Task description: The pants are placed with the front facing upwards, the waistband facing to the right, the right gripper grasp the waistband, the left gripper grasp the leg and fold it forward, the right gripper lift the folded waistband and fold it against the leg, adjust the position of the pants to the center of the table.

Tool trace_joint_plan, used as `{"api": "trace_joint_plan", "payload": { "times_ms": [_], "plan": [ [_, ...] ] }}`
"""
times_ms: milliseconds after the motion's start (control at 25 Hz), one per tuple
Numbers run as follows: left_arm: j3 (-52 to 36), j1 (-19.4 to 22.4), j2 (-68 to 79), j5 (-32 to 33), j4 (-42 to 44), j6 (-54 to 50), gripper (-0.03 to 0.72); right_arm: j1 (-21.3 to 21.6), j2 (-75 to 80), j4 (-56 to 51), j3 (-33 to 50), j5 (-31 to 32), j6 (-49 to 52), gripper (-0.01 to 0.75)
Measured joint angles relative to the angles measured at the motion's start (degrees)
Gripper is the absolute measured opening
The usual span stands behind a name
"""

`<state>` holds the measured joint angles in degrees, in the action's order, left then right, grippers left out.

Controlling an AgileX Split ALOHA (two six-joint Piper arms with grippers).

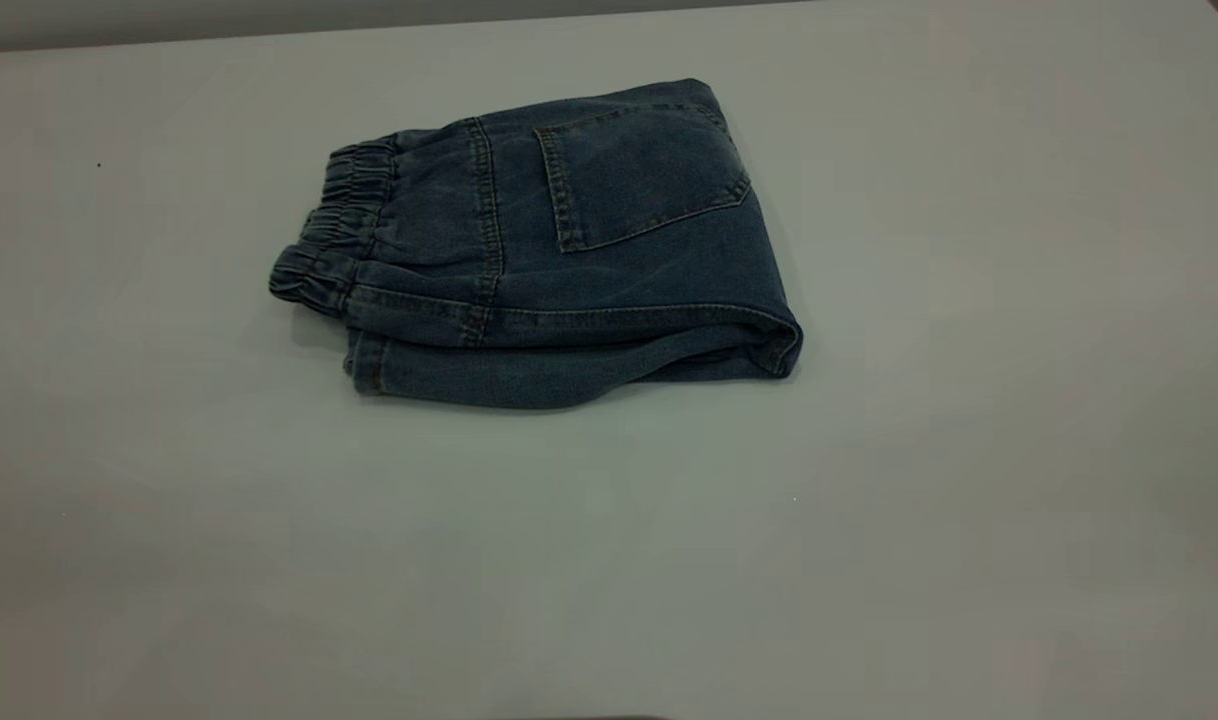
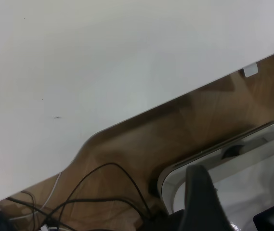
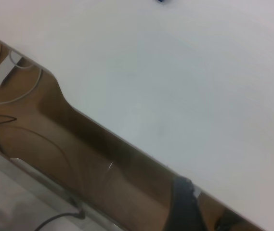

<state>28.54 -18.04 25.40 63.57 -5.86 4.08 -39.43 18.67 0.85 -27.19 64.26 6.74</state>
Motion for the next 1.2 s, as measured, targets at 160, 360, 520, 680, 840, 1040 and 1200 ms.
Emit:
{"api": "trace_joint_plan", "payload": {
  "times_ms": [160, 360, 520, 680, 840, 1040, 1200],
  "plan": [
    [0.00, 0.00, 0.00, 0.00, 0.00, 0.00, 0.388, 0.00, 0.00, 0.00, 0.00, 0.00, 0.00, 0.419],
    [0.00, 0.61, 0.00, 0.00, -0.02, 0.00, 0.388, 0.42, 0.00, 0.00, 0.00, 0.00, 0.00, 0.419],
    [0.00, 6.70, -0.87, 0.04, -0.07, 0.00, 0.388, 7.64, -0.20, -0.38, 0.00, 0.00, 0.00, 0.418],
    [0.00, 12.72, -4.27, 0.18, -0.07, 0.00, 0.388, 18.46, -2.47, -0.42, 0.00, 0.00, 0.00, 0.418],
    [0.00, 17.34, -10.14, 0.37, -0.07, 0.00, 0.388, 27.21, -7.70, -0.42, 0.00, 0.05, -0.05, 0.418],
    [0.00, 20.31, -19.04, 0.89, -0.07, 0.00, 0.388, 31.60, -15.89, -0.42, 0.00, 0.28, -0.05, 0.418],
    [0.00, 20.37, -25.15, 1.45, -0.09, 0.05, 0.388, 31.98, -19.19, -0.85, 0.00, 0.46, -0.05, 0.418]
  ]
}}
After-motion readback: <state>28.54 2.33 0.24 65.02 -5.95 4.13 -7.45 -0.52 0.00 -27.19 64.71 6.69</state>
